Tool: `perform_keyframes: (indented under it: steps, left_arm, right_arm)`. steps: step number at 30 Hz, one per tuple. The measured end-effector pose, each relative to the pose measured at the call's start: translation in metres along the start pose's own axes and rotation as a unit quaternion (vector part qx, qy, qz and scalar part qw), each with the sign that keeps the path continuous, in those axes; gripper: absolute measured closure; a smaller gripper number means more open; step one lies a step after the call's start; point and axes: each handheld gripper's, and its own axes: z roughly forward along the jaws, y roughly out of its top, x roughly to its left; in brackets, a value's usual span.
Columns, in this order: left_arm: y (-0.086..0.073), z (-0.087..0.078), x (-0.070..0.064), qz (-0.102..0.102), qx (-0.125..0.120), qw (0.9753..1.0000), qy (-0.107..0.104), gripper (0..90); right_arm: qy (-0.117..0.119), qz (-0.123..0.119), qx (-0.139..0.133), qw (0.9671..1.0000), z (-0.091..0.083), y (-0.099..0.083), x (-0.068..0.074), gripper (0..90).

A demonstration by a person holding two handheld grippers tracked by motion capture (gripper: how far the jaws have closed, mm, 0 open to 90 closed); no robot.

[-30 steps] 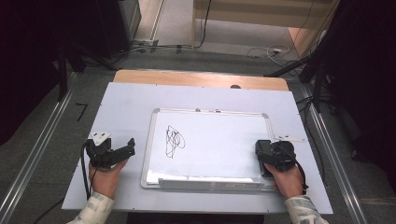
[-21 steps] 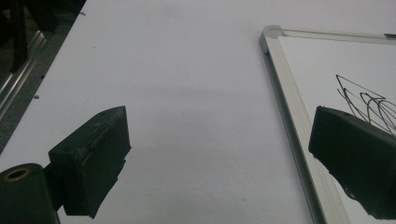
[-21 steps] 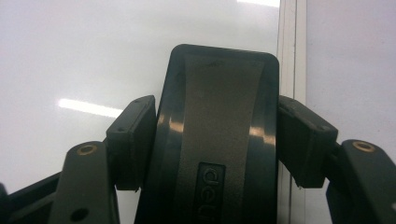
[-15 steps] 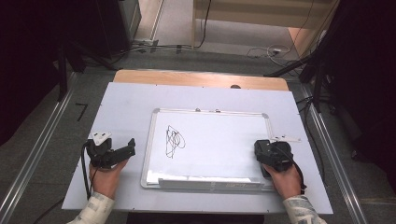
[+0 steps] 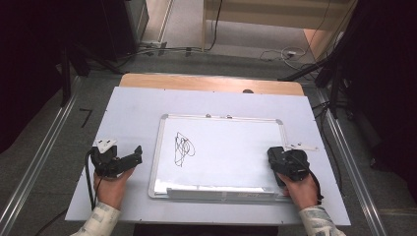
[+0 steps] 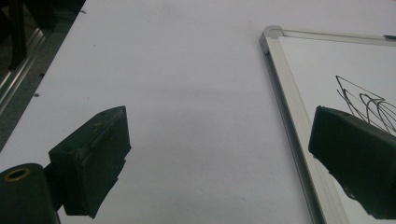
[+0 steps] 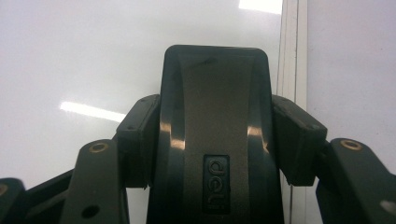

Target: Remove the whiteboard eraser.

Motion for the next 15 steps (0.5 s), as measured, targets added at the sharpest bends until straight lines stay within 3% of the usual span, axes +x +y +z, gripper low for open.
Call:
perform_keyframes:
  steps: [8,15]
  left_arm:
    - [0.000,0.001,0.001,-0.002,0.001,1.0000,0.001,5.8]
    - [0.000,0.001,0.001,-0.003,0.003,1.0000,0.001,5.8]
  right_arm:
    - [0.004,0.007,-0.022,0.9997,-0.011,0.005,-0.004,37.7]
    - [0.010,0.002,-0.026,0.9996,-0.015,0.009,0.004,37.6]
